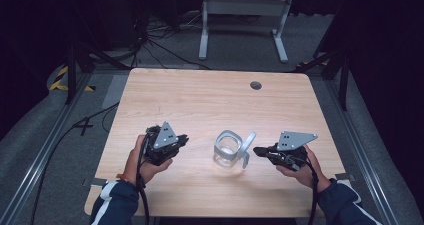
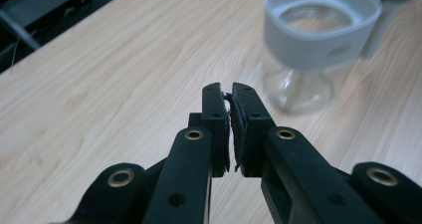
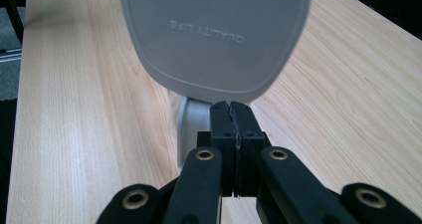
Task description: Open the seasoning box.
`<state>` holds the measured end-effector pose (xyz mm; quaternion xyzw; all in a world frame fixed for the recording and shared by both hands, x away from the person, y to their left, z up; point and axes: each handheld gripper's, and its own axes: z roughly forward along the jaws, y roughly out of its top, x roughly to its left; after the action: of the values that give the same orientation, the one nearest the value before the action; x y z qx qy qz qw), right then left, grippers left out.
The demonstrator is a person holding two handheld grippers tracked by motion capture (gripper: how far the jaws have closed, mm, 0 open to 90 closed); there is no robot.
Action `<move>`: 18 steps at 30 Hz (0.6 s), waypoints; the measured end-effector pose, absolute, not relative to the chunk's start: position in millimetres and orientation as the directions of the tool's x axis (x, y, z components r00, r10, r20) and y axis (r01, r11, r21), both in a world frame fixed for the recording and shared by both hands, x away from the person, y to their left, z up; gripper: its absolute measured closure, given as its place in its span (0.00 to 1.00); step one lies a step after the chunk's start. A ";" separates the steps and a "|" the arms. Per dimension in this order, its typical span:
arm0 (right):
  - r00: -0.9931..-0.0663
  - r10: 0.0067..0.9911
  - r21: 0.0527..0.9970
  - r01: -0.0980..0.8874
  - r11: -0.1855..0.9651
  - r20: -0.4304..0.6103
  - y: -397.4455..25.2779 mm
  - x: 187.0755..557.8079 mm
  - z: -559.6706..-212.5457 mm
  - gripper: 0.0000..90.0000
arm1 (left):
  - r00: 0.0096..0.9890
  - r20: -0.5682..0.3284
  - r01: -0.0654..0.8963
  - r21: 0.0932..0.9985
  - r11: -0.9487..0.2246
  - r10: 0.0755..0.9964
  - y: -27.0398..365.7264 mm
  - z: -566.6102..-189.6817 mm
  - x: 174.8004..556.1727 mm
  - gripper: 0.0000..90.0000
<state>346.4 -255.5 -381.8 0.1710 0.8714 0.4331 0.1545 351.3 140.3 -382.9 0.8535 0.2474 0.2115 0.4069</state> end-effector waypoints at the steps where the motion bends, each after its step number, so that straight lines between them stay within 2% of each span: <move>1: -0.893 0.432 0.807 0.164 0.568 -0.123 -256.9 346.5 -381.8 1.00 | 0.784 0.159 0.258 0.796 -0.548 0.600 145.1 -384.9 350.4 0.94; 18: -0.864 0.478 0.772 0.193 0.605 -0.158 -284.8 341.2 -383.4 1.00 | 0.752 0.137 0.370 0.722 -0.585 0.645 184.3 -431.0 337.1 0.85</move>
<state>341.2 -284.8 -383.4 0.1911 0.8781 0.4012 0.1773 337.1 184.3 -431.0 0.8682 0.2921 0.1966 0.3495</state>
